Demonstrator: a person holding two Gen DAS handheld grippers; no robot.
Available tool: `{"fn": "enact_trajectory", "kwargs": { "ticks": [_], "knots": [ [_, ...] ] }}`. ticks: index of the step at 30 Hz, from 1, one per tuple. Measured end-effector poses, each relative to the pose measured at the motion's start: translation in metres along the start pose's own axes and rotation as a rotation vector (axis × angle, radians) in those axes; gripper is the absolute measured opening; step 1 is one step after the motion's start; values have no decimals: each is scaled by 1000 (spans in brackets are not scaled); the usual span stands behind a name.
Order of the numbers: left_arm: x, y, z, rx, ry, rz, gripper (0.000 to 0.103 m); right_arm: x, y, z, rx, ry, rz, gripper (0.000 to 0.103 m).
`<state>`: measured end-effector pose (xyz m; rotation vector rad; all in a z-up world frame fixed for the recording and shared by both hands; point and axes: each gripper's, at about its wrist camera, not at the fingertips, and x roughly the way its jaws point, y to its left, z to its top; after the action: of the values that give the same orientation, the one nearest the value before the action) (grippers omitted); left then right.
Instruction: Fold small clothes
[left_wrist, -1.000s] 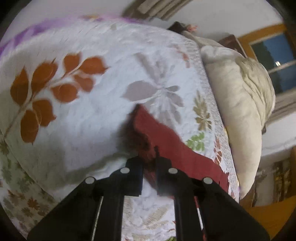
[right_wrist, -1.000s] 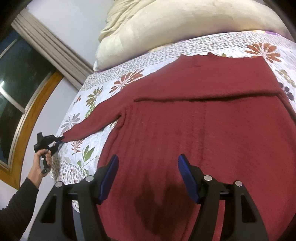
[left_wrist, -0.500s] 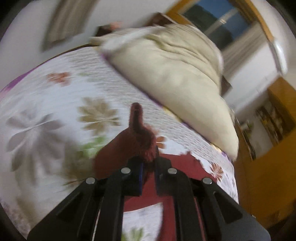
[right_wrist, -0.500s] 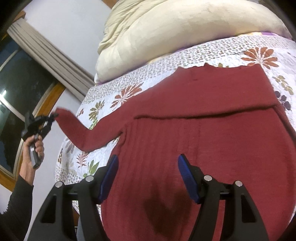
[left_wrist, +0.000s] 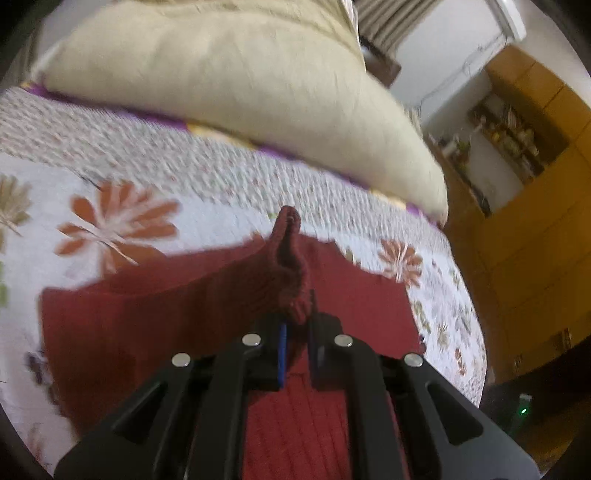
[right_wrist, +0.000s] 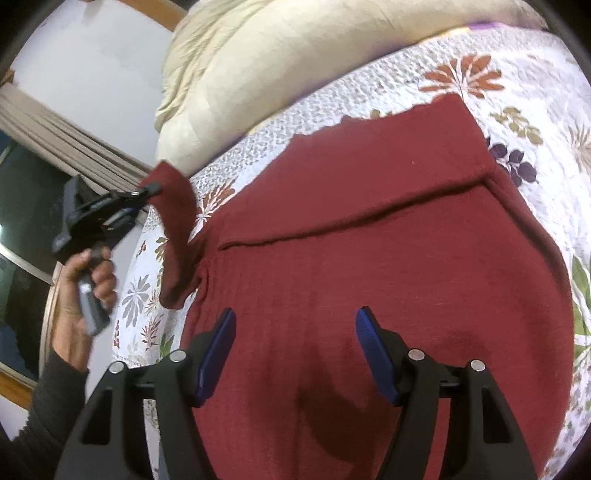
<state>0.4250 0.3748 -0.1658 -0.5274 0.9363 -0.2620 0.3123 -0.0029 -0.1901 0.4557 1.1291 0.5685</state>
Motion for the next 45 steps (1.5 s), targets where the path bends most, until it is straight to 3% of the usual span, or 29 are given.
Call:
{"fn": "enact_trajectory", "kwargs": {
  "ticks": [8, 10, 11, 13, 14, 17, 18, 21, 24, 29, 31, 32, 34, 36, 37, 45],
  "knots": [
    [99, 5, -33, 9, 170, 30, 11, 12, -22, 32, 48, 51, 54, 72],
    [103, 10, -39, -28, 172, 20, 35, 23, -24, 51, 66, 74, 94, 74],
    [99, 17, -43, -75, 153, -12, 40, 29, -23, 58, 69, 84, 105, 74],
    [81, 24, -48, -139, 86, -68, 62, 49, -20, 79, 86, 122, 150, 74],
    [70, 29, -51, -163, 48, -95, 64, 65, -18, 91, 104, 161, 197, 74],
    [32, 45, -77, -216, -23, -115, 65, 107, -14, 114, 151, 248, 264, 69],
    [23, 47, -86, -209, -32, -99, 65, 131, -13, 123, 170, 295, 290, 60],
    [-3, 49, -119, -171, -36, -76, 65, 172, -14, 136, 202, 354, 263, 56],
    [-29, 52, -152, -162, -45, -88, 68, 201, -14, 143, 211, 383, 233, 56],
    [-46, 61, -192, -212, -23, -131, 70, 221, -8, 148, 217, 385, 265, 54],
    [-49, 62, -205, -227, -14, -153, 70, 225, -3, 146, 209, 393, 283, 41],
    [-50, 63, -209, -234, -16, -157, 70, 227, 2, 146, 197, 399, 283, 39],
    [-53, 66, -216, -255, -23, -166, 70, 232, 13, 145, 167, 403, 265, 23],
    [-55, 66, -218, -265, -22, -165, 70, 228, 23, 148, 121, 382, 233, 8],
    [-55, 67, -219, -269, -20, -168, 70, 224, 26, 151, 109, 372, 228, 7],
    [-54, 60, -217, -261, 0, -180, 70, 121, 37, 200, 2, 184, 185, 6]
  ]
}}
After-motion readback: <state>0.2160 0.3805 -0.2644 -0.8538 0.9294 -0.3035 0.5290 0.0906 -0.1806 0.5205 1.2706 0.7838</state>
